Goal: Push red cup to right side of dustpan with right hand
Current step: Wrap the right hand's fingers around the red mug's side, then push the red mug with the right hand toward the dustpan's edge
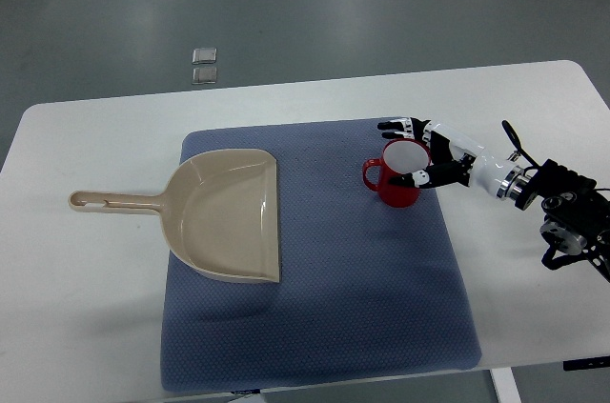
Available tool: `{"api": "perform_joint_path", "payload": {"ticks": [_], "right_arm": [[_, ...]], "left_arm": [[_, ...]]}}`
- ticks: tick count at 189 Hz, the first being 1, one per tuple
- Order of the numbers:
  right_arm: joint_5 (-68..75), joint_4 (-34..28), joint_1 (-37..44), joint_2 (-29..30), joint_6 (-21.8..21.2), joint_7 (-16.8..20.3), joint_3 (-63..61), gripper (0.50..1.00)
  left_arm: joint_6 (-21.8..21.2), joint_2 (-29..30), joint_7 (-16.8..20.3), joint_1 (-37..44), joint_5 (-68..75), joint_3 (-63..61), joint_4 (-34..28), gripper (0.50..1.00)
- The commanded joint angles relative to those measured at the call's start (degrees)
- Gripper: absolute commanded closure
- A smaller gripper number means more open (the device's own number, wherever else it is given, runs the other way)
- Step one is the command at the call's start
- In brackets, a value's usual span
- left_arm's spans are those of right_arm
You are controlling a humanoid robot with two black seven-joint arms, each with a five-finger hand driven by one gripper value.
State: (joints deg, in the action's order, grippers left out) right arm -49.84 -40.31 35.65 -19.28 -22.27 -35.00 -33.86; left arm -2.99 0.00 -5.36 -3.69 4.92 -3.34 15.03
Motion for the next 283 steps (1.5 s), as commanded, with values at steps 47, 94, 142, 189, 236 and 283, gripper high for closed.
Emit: {"api": "perform_joint_path", "payload": {"ticks": [47,94,142,189,236,283], "right_arm": [[0.1,0.1,-0.8,0.6,0.5,0.0,0.0,0.566],[0.1,0.1,-1.7,2.2,1.5,0.0,-0.1,0.566],[0.0,0.2,-1.9,3.5,3.2,0.0,0.5,0.566],[0.0,0.2,-1.8,4.7,3.8,0.0,0.3,0.57],[0.0,0.2,-1.7,7.5,4.8,0.0,0.3,0.572],[0.0,0.2,-1.4,10.7,5.2,0.0,0.7,0.572]], "left_arm": [[0.0,0.0,0.0,0.0,0.0,0.0,0.0,0.5],[0.0,0.0,0.0,0.1,0.0,-0.1,0.0,0.5],[0.0,0.0,0.0,0.3,0.0,-0.1,0.0,0.5],[0.0,0.0,0.0,0.3,0.0,-0.1,0.0,0.5],[0.0,0.0,0.0,0.3,0.0,-0.1,0.0,0.5],[0.0,0.0,0.0,0.3,0.0,-0.1,0.0,0.5]]}}
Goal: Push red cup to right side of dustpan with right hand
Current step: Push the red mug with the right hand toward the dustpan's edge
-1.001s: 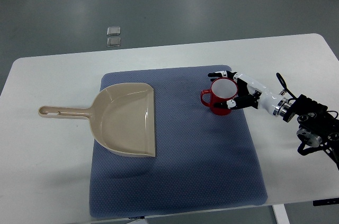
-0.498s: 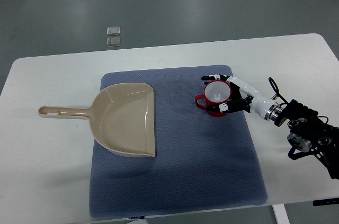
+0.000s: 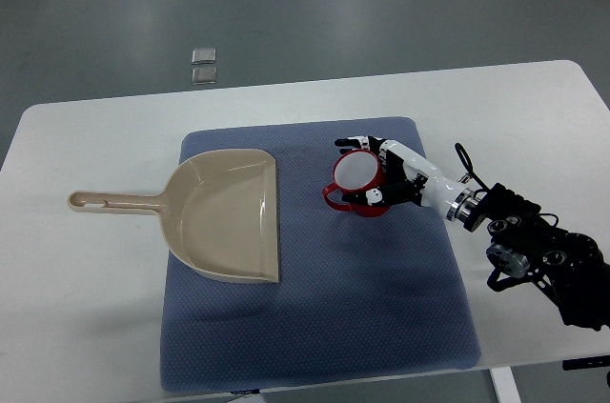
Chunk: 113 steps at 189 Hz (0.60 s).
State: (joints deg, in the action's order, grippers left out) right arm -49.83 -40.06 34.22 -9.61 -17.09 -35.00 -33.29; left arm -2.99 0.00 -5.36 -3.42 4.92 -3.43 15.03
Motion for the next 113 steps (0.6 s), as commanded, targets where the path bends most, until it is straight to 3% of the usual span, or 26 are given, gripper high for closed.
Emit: {"api": "perform_joint_path", "payload": {"ticks": [1,113], "right_arm": [[0.0,0.0,0.1,1.1,0.0,0.0,0.2,0.572],[-0.4,1.0,-0.9,1.8,0.7,0.0,0.6,0.572]], "left_arm": [[0.0,0.0,0.0,0.0,0.0,0.0,0.0,0.5],[0.0,0.0,0.0,0.1,0.0,0.0,0.0,0.5]]}}
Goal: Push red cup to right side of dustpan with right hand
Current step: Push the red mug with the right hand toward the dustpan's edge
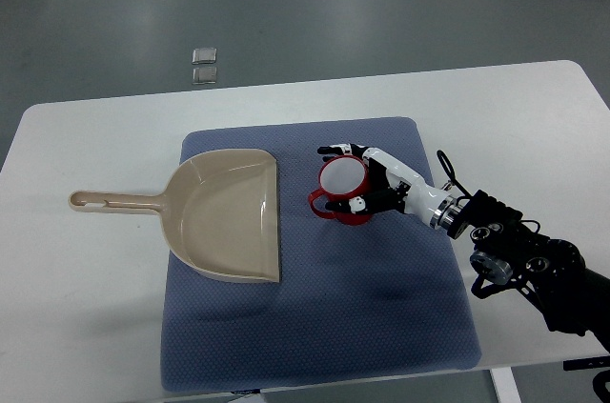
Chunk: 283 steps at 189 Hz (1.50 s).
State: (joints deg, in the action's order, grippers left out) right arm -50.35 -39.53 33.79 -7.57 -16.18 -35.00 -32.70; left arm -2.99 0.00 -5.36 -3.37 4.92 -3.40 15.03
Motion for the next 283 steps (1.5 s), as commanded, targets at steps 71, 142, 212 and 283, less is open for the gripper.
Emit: {"api": "perform_joint_path", "payload": {"ticks": [71,142,212,283], "right_arm": [[0.1,0.5,-2.0,0.7,0.1,0.0,-0.2,0.572],[0.3,0.4,-2.0,3.8,0.7,0.0,-0.3,0.572],[0.4,0.2,-2.2,6.2,0.8,0.0,-0.3,0.572],[0.4,-0.1,-2.6,7.6,0.8,0.0,-0.3,0.572]], "left_arm": [[0.0,0.0,0.0,0.0,0.0,0.0,0.0,0.5],[0.0,0.0,0.0,0.0,0.0,0.1,0.0,0.5],[0.0,0.0,0.0,0.0,0.0,0.1,-0.1,0.5],[0.0,0.0,0.0,0.0,0.0,0.1,-0.1,0.5]]}}
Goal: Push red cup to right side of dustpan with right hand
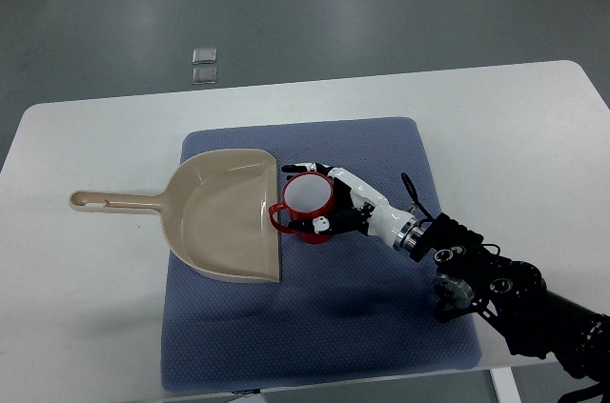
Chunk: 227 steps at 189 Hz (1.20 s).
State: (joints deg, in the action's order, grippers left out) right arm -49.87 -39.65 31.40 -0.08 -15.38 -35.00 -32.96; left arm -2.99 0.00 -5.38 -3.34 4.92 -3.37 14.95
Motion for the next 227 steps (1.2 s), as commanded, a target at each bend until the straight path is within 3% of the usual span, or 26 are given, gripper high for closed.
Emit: {"api": "perform_joint_path", "payload": {"ticks": [1,142,227], "right_arm": [[0.0,0.0,-0.2,0.1,0.0,0.0,0.0,0.572],[0.1,-0.3,0.5,0.1,-1.1,0.0,-0.9,0.568],[5.7,-3.2,3.0,-6.6,-3.3,0.0,-1.1,0.568]], "left_arm": [[0.0,0.0,0.0,0.0,0.0,0.0,0.0,0.5],[0.0,0.0,0.0,0.0,0.0,-0.1,0.1,0.5],[0.0,0.0,0.0,-0.1,0.0,-0.1,0.1,0.5]]}}
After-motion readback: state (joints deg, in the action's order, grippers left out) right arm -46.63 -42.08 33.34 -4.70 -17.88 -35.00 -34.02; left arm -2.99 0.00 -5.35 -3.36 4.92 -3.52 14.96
